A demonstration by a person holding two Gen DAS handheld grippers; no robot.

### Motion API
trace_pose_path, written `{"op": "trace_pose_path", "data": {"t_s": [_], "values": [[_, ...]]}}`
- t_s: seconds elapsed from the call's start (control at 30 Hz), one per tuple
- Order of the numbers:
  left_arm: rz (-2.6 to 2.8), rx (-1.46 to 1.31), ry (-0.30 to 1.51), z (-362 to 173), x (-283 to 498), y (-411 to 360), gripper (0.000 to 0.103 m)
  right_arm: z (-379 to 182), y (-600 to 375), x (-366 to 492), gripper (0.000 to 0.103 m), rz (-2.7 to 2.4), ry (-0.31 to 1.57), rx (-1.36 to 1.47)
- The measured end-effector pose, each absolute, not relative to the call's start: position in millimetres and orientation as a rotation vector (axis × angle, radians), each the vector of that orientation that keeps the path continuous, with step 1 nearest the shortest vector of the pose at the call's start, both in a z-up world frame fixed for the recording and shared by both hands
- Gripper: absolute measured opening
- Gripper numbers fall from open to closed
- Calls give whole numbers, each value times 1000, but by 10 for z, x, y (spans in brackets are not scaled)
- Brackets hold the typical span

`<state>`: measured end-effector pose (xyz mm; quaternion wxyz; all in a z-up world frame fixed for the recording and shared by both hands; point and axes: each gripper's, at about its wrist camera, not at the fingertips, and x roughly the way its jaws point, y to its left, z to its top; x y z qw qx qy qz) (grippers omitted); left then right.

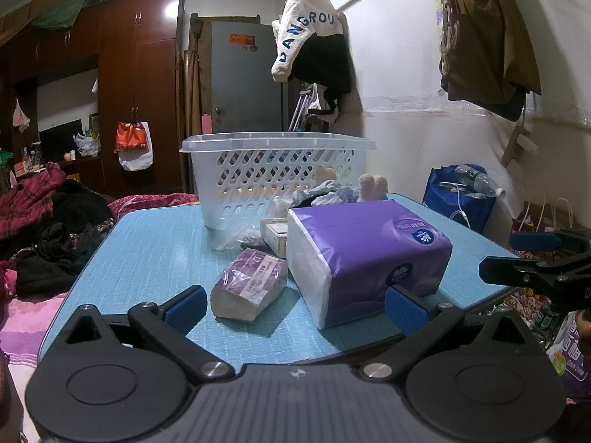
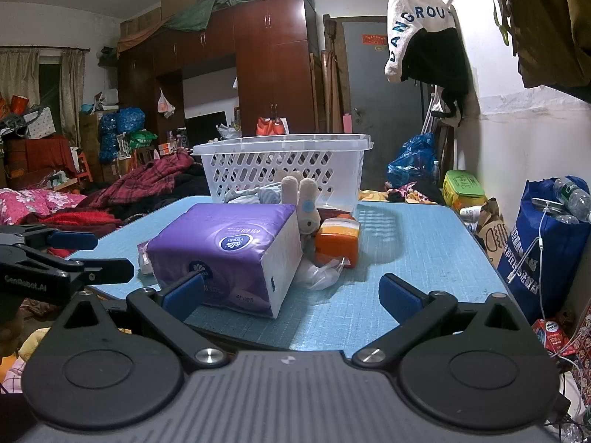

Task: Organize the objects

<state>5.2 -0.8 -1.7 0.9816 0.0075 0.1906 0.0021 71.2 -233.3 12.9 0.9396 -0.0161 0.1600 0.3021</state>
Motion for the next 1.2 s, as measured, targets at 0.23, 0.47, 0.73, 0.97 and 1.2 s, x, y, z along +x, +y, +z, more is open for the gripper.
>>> {"op": "trace_pose_path", "data": {"t_s": [0.23, 0.47, 0.73, 0.97, 1.2], "values": [[5, 15, 384, -18, 52, -8, 103, 128, -2332, 713, 103, 617, 327, -32], [4, 15, 384, -19, 52, -8, 103, 124, -2328, 708, 103, 618, 328, -32], [3, 14, 383, -21, 54, -6, 103, 110, -2328, 720, 103, 621, 332, -32], [-2, 11, 382, -25, 54, -9, 103, 109, -2326, 721, 103, 622, 332, -32], [-1, 11, 387, -27, 69, -6, 103, 111, -2337, 723, 103, 626, 338, -25]]}}
